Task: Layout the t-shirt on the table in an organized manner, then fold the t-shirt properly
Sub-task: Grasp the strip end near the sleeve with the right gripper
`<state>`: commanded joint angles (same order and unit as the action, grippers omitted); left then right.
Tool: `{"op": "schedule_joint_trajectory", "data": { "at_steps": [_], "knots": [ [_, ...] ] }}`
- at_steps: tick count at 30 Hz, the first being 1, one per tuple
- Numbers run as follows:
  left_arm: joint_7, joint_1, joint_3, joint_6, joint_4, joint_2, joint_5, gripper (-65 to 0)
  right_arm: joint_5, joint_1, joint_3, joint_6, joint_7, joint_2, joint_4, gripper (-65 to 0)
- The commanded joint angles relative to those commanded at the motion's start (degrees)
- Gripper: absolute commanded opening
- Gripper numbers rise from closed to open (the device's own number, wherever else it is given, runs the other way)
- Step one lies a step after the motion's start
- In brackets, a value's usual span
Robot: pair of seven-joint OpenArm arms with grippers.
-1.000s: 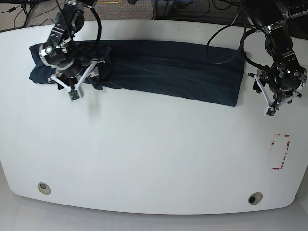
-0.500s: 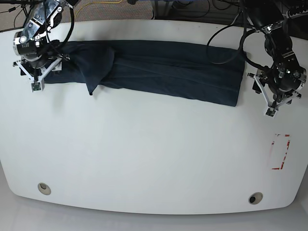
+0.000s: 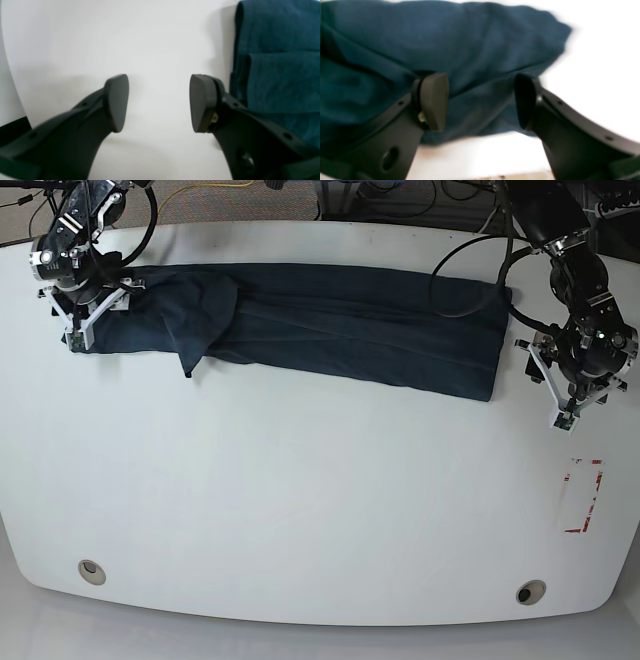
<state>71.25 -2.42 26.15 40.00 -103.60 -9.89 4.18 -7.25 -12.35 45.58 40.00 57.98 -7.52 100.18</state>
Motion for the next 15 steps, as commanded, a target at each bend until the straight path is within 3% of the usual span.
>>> {"op": "schedule_joint_trajectory", "data": {
  "at_steps": [5, 11, 15],
  "knots": [
    [0.0, 0.0, 0.0, 0.0, 0.0, -0.1, 0.0, -29.6, 0.0, -0.3, -0.3, 0.00, 1.2, 0.4, 6.1, -25.0],
    [0.2, 0.0, 0.4, 0.0, 0.0, 0.1, 0.3, -29.4, -0.1, 0.5, -0.7, 0.00, 9.0, 1.7, 13.9, -25.0],
    [0.3, -0.1, 3.6, 0.0, 0.3, 0.4, 4.3, -29.3, -0.1, 2.5, -3.3, 0.00, 11.1, 4.0, 15.3, -25.0]
  ]
}}
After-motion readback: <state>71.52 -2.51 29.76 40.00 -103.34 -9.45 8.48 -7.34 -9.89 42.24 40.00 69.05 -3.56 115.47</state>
